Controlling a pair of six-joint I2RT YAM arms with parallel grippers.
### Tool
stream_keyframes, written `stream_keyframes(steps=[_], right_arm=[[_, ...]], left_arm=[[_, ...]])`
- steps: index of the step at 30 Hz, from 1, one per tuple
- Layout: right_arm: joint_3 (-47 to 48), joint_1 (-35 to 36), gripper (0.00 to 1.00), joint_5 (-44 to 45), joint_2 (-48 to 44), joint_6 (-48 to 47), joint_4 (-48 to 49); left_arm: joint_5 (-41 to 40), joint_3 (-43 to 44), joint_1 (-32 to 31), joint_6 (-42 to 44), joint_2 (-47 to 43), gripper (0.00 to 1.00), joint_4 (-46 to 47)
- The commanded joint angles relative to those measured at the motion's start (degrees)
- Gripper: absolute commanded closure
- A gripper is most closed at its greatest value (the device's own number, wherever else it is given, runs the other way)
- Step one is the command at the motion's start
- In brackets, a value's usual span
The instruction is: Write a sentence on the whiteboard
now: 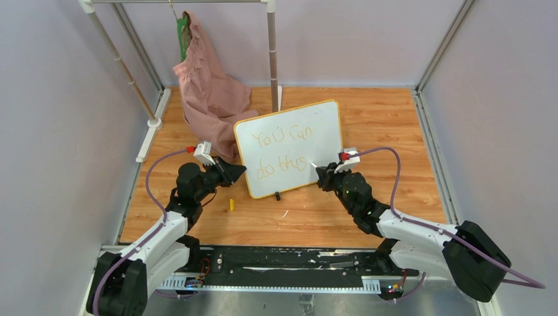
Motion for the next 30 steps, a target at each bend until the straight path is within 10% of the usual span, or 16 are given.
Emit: stream_keyframes(steps=[1, 30], right_arm=[[0.50, -1.00, 1.00, -0.24, 0.60, 0.70, 2.63], [0.43, -1.15, 1.00, -0.17, 0.38, 0.77, 1.98]], left_arm=[[0.11, -0.29, -0.31, -0.20, -0.65, 1.00, 2.78], [0.20, -0.35, -0.40, -0.38, -1.12, 1.00, 2.78]])
